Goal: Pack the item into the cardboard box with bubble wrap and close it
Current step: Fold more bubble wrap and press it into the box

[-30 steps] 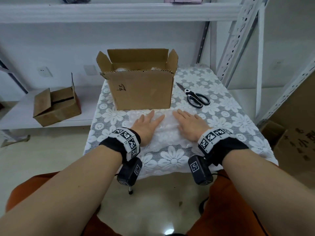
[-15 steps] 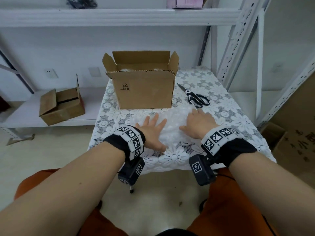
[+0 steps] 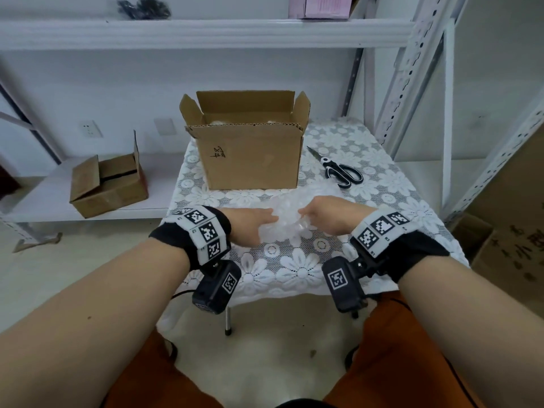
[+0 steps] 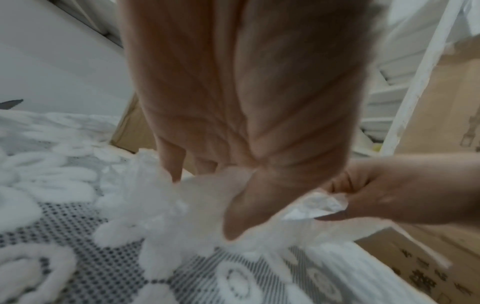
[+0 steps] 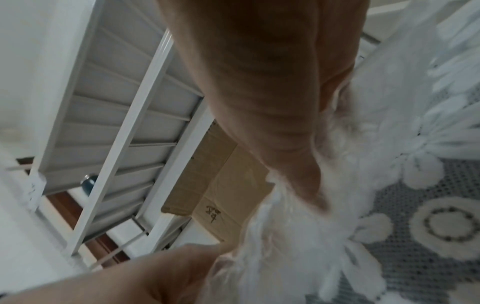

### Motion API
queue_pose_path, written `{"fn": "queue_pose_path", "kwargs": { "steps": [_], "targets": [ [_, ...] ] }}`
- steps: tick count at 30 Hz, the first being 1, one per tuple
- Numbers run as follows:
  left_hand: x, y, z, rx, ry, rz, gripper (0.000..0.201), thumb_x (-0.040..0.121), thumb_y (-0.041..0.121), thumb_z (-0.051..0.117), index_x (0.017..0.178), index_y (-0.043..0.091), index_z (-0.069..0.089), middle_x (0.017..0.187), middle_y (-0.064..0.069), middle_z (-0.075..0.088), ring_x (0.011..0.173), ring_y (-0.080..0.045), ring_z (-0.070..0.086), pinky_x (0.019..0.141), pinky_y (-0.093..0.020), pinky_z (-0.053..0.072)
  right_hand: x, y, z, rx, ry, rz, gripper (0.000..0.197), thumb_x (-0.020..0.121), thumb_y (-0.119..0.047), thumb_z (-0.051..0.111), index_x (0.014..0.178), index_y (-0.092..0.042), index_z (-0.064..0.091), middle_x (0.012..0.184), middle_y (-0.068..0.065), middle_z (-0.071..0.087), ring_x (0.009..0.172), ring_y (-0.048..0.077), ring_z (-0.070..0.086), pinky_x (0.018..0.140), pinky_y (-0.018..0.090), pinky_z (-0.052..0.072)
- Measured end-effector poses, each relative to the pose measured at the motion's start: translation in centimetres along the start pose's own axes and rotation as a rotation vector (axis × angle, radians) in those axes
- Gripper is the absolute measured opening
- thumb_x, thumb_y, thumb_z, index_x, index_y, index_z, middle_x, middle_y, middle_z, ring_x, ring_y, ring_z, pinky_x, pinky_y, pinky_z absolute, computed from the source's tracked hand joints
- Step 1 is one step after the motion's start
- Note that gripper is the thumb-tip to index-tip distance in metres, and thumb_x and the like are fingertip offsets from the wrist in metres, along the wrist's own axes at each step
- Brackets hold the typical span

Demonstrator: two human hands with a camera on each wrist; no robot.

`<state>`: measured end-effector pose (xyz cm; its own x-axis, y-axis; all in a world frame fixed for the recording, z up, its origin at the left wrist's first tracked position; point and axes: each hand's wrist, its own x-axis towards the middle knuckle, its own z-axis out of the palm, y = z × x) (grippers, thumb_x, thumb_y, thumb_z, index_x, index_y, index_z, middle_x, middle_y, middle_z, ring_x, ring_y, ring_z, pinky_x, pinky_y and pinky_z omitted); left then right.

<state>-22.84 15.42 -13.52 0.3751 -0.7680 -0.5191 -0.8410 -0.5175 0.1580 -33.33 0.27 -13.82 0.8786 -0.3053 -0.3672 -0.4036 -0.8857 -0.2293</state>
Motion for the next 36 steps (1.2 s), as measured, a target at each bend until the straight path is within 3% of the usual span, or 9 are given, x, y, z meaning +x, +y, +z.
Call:
{"fn": "queue_pose_path", "kwargs": {
  "steps": [3, 5, 8, 13, 19, 24, 27, 31, 36],
  "targets": [
    [-0.4, -0.8, -0.6, -0.132, 0.187, -0.044, 0.026, 0.098, 0.026, 0.049, 0.112, 0.009, 0.062, 0.118, -0.009, 0.062, 0.112, -0.029, 0.054, 0.090, -0.033, 0.042, 0.2, 0.1, -1.1, 0.074, 0.006, 0.001, 0.029, 0.101, -0.015, 0.038, 0.101, -0.014, 0.067, 0.124, 0.007, 0.059, 0.114, 0.024, 0.054, 0.085, 0.026, 0.041],
    [-0.6, -1.5, -0.5, -0.183, 0.218, -0.072, 0.021, 0.093, 0.032, 0.059, 0.089, 0.012, 0.062, 0.094, -0.004, 0.063, 0.096, -0.027, 0.056, 0.076, -0.028, 0.043, 0.5, -0.1, -1.4, 0.084, 0.021, 0.011, 0.032, 0.101, -0.016, 0.036, 0.101, -0.012, 0.068, 0.133, 0.007, 0.055, 0.120, 0.024, 0.051, 0.093, 0.030, 0.037],
    [-0.7, -2.3, -0.2, -0.210, 0.163, -0.109, 0.037, 0.081, 0.035, 0.073, 0.107, 0.013, 0.060, 0.122, -0.007, 0.061, 0.112, -0.024, 0.057, 0.093, -0.033, 0.043, 1.2, -0.4, -1.2, 0.107, 0.089, 0.039, 0.033, 0.102, -0.020, 0.038, 0.101, -0.007, 0.069, 0.124, 0.010, 0.060, 0.111, 0.025, 0.057, 0.084, 0.027, 0.038],
    [0.6, -3.3, -0.2, -0.228, 0.380, -0.193, 0.020, 0.094, 0.027, 0.054, 0.090, 0.009, 0.058, 0.097, -0.009, 0.062, 0.081, -0.020, 0.056, 0.065, -0.027, 0.044, 2.7, -0.3, -0.3, 0.072, 0.251, 0.057, 0.037, 0.101, -0.031, 0.040, 0.076, -0.011, 0.058, 0.081, 0.003, 0.059, 0.070, 0.018, 0.054, 0.056, 0.026, 0.036],
    [1.9, -1.7, 0.8, -0.076, 0.520, -0.297, 0.025, 0.091, 0.005, 0.046, 0.115, 0.007, 0.048, 0.101, -0.010, 0.060, 0.088, -0.024, 0.060, 0.074, -0.033, 0.052, 4.2, -0.2, 0.6, 0.020, 0.300, 0.079, 0.040, 0.098, -0.033, 0.047, 0.063, -0.015, 0.047, 0.062, -0.003, 0.050, 0.060, 0.016, 0.051, 0.053, 0.024, 0.036],
    [2.3, 0.1, 0.6, -0.098, 0.882, 0.162, 0.042, 0.082, -0.010, 0.049, 0.116, 0.012, 0.060, 0.117, -0.003, 0.059, 0.110, -0.017, 0.053, 0.095, -0.029, 0.045, 4.8, 0.2, 0.8, 0.021, 0.264, 0.056, 0.033, 0.098, -0.034, 0.046, 0.078, -0.011, 0.061, 0.071, 0.000, 0.057, 0.066, 0.016, 0.055, 0.051, 0.023, 0.033],
    [2.7, 1.0, 0.7, -0.172, 0.798, 0.372, 0.031, 0.087, 0.000, 0.053, 0.105, 0.017, 0.071, 0.122, 0.001, 0.062, 0.118, -0.014, 0.051, 0.104, -0.035, 0.041, 5.4, 0.7, 0.5, 0.102, 0.211, 0.051, 0.033, 0.096, -0.034, 0.049, 0.068, -0.017, 0.056, 0.070, 0.000, 0.059, 0.066, 0.017, 0.056, 0.054, 0.025, 0.039],
    [4.0, 0.0, 2.1, -0.019, 0.359, 0.134, 0.075, 0.087, 0.028, 0.061, 0.151, 0.031, 0.022, 0.161, 0.002, 0.013, 0.147, -0.022, 0.010, 0.120, -0.043, 0.005, 5.4, 1.2, 0.3, 0.123, 0.210, 0.058, 0.033, 0.095, -0.034, 0.052, 0.065, -0.019, 0.054, 0.077, 0.003, 0.060, 0.074, 0.020, 0.058, 0.058, 0.027, 0.040],
    [5.2, -1.2, 2.7, 0.013, 0.213, 0.008, 0.088, 0.088, 0.038, 0.059, 0.150, 0.042, -0.003, 0.160, 0.009, -0.013, 0.148, -0.029, -0.005, 0.117, -0.048, -0.003, 5.0, 1.7, 1.3, 0.116, 0.327, 0.077, 0.023, 0.092, -0.036, 0.056, 0.094, -0.013, 0.054, 0.087, 0.004, 0.064, 0.083, 0.023, 0.063, 0.074, 0.036, 0.051]
  ]
}}
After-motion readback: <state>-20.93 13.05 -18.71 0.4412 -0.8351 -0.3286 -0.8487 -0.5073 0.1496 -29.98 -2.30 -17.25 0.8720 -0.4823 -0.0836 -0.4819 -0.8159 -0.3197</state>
